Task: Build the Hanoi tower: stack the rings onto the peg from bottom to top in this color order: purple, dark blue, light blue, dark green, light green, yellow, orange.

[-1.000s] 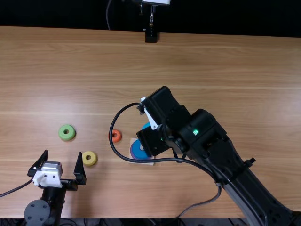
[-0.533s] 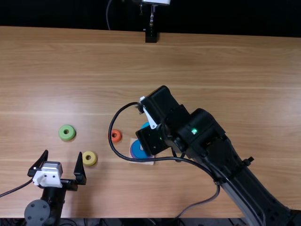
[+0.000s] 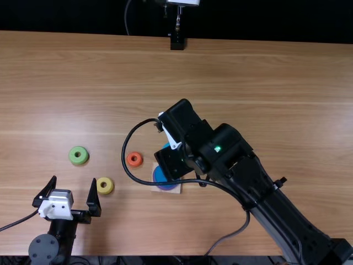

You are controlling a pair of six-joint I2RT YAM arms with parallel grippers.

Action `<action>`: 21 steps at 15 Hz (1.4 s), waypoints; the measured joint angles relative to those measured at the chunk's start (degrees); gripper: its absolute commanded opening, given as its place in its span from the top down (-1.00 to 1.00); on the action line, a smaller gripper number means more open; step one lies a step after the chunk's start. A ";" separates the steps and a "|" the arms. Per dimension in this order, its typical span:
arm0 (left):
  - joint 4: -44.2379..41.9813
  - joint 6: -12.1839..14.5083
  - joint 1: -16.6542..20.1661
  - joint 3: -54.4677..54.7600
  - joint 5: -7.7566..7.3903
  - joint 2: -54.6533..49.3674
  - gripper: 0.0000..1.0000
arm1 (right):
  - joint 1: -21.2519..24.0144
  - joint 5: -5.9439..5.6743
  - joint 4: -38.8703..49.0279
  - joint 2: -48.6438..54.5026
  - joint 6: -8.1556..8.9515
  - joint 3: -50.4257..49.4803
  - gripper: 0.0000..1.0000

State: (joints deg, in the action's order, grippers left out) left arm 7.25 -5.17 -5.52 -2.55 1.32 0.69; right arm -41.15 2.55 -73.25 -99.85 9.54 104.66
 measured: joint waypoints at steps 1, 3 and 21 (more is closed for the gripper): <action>0.00 -0.04 0.00 0.00 0.00 0.00 -1.00 | -0.55 0.00 0.00 0.00 0.00 0.00 1.00; 0.00 0.00 0.00 0.00 -0.04 0.00 -1.00 | -0.87 0.02 0.00 0.00 0.00 0.02 1.00; -0.02 -0.02 0.00 0.00 -0.02 0.00 -1.00 | -1.22 0.02 0.00 -2.45 0.02 0.00 1.00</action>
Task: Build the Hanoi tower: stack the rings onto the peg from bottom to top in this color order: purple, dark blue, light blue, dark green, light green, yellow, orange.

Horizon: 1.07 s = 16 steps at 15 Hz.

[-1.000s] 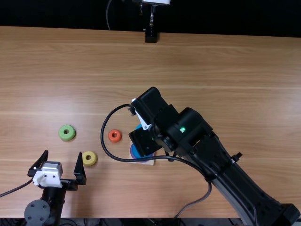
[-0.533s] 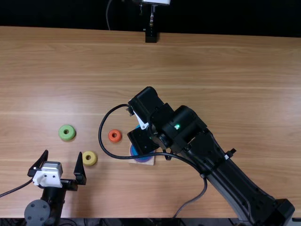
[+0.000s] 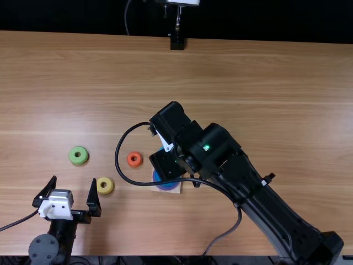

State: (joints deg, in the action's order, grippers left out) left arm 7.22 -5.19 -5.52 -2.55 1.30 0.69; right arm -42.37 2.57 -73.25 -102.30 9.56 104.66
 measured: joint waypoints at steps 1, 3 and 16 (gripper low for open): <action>0.02 0.02 0.00 0.00 0.02 0.00 -1.00 | -0.02 -0.04 0.00 -0.57 0.00 0.00 1.00; 0.00 0.02 0.00 0.00 0.00 0.00 -1.00 | -0.02 -0.09 0.02 -1.36 0.00 0.00 1.00; 0.00 0.02 0.00 0.00 0.00 0.00 -1.00 | -0.66 -0.26 0.15 -2.43 -0.07 0.00 -1.00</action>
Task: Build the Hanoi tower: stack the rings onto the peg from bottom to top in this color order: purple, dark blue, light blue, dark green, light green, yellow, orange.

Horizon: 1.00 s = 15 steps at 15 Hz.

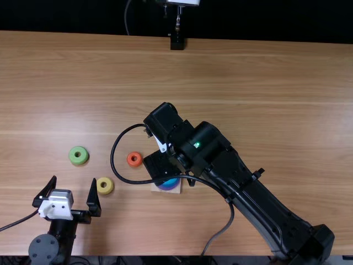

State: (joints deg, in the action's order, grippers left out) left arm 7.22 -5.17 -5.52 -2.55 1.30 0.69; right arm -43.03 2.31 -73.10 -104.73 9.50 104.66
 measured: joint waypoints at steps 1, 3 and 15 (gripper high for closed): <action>0.00 0.00 0.00 0.00 0.00 0.00 -1.00 | -0.02 0.00 0.02 0.00 -0.02 0.00 -1.00; 0.00 0.02 0.00 0.00 0.00 0.00 -1.00 | 0.00 0.00 0.07 0.00 0.00 0.00 -1.00; 0.02 -0.02 0.00 0.00 0.02 0.00 -1.00 | 4.85 0.07 28.22 0.90 -0.39 -0.20 -1.00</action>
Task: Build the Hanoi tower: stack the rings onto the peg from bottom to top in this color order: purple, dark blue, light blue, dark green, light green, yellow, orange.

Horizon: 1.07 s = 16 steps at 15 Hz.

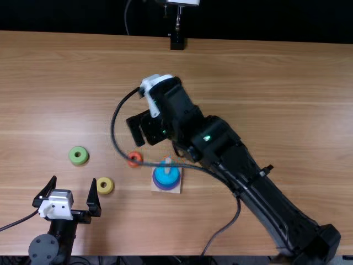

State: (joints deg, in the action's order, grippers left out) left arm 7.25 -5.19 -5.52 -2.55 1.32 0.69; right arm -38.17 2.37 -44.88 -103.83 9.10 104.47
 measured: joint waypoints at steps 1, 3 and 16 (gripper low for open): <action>-0.02 0.02 0.00 0.00 -0.02 0.00 -1.00 | 3.37 -0.04 0.28 1.03 0.04 -0.26 -1.00; -0.02 -0.02 0.00 0.00 -0.02 -0.02 -1.00 | 10.21 -0.50 0.55 2.89 0.09 -0.28 -1.00; -0.02 0.02 0.00 0.00 -0.02 0.00 -1.00 | 12.66 -3.85 9.40 0.66 -7.52 -21.42 -1.00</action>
State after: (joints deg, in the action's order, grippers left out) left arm 7.22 -5.17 -5.52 -2.55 1.30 0.69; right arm -25.52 -1.48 -35.48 -103.18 1.58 83.05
